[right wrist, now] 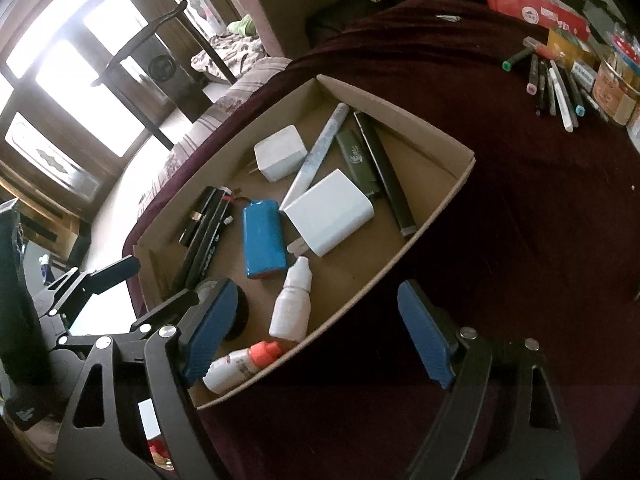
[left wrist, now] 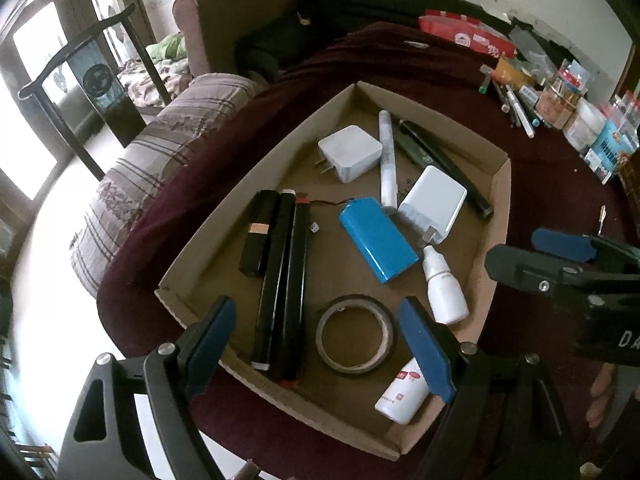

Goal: Organize rigid objects

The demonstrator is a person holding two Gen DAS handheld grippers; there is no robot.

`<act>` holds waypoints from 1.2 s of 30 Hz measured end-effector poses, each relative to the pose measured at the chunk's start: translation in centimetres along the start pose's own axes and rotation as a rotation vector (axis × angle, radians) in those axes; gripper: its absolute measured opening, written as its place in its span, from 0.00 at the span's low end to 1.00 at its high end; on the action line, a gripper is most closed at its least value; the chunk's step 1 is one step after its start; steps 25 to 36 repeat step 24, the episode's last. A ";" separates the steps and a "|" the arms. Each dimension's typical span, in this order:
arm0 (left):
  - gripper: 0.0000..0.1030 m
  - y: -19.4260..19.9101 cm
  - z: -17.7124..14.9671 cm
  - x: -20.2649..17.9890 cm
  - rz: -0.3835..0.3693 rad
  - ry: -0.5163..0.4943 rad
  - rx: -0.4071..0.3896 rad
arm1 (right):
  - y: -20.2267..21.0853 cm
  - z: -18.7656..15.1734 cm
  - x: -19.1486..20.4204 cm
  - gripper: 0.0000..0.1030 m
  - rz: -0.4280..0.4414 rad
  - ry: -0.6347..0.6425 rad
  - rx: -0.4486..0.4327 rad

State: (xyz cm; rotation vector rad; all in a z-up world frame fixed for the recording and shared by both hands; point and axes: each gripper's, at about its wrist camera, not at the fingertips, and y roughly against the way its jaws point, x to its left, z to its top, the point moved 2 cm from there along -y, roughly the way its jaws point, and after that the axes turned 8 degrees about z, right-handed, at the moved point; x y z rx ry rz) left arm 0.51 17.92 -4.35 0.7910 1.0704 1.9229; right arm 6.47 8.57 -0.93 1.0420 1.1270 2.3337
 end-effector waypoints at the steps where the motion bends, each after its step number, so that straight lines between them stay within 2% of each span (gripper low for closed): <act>1: 0.81 -0.1 0.1 0.1 0.001 0.003 0.003 | -0.1 0.1 0.0 0.82 0.001 -0.002 0.000; 14: 0.82 -1.2 0.3 0.6 0.033 -0.010 0.042 | -0.6 -0.2 -0.3 0.82 -0.007 -0.026 0.015; 22: 0.81 -0.4 -0.3 0.1 0.055 -0.026 0.005 | -0.3 -1.2 -0.5 0.82 -0.007 -0.035 0.030; 36: 0.81 -0.3 -0.6 -0.1 0.050 -0.026 0.012 | -0.1 -1.6 -0.7 0.82 -0.005 -0.039 0.030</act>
